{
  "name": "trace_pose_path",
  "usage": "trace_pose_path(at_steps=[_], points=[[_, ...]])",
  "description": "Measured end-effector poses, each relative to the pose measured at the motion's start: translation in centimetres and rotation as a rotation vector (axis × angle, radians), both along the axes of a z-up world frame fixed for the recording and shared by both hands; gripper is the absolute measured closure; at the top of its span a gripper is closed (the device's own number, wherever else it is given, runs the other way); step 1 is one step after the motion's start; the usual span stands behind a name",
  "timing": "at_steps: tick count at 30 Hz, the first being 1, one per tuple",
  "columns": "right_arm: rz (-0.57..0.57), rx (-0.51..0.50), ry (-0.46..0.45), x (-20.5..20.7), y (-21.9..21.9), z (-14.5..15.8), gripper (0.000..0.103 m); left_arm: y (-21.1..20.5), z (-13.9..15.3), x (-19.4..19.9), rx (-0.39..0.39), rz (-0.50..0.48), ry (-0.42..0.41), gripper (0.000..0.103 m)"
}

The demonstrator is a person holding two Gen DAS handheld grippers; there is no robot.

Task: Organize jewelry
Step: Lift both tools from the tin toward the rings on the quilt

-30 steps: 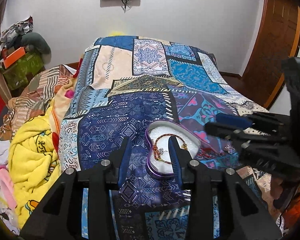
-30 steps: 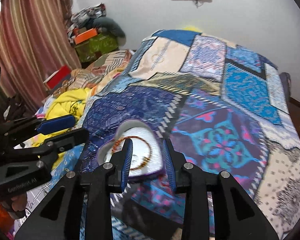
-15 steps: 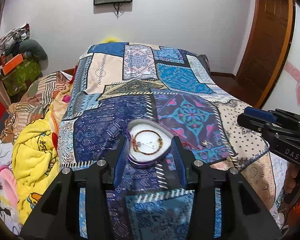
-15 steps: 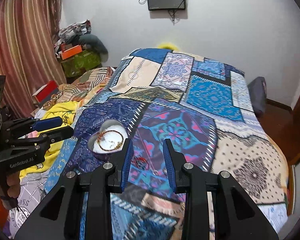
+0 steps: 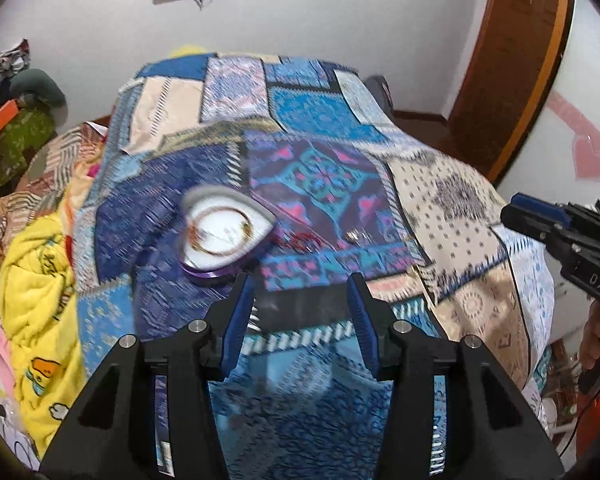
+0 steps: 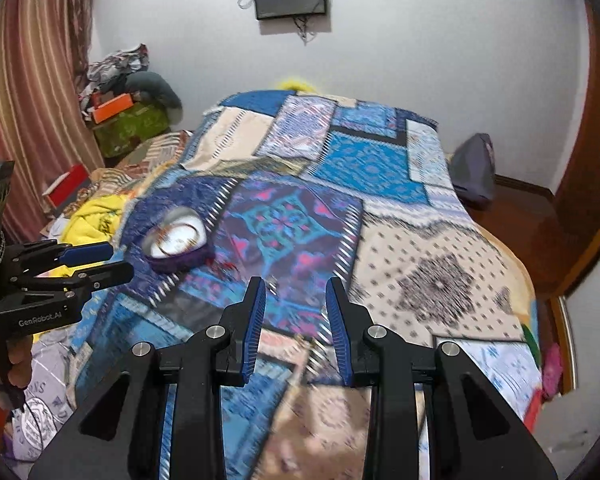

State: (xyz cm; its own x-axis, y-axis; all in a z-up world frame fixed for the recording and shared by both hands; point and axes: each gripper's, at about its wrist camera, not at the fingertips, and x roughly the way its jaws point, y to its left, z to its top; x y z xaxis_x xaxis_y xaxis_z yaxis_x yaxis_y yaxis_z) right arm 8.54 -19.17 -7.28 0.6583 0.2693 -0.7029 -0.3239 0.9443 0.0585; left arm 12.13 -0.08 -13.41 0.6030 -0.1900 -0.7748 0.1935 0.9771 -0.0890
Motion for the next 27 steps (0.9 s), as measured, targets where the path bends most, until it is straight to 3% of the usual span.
trace_pose_path(at_steps=[8, 17, 23, 27], points=[[-0.054, 0.006, 0.086, -0.7, -3.0, -2.6, 0.075, -4.0, -4.6, 0.3, -0.012, -0.095, 0.133, 0.056], [-0.024, 0.037, 0.171, 0.1, -2.4, -5.6, 0.075, -6.1, -7.9, 1.1, -0.005, -0.157, 0.214, 0.056], [0.008, 0.043, 0.204, 1.5, -1.3, -6.8, 0.075, -6.5, -8.6, 1.4, 0.006, -0.175, 0.182, 0.057], [0.027, 0.040, 0.230, 2.6, -0.5, -7.8, 0.075, -6.7, -8.9, 1.6, 0.032, -0.186, 0.156, 0.065]])
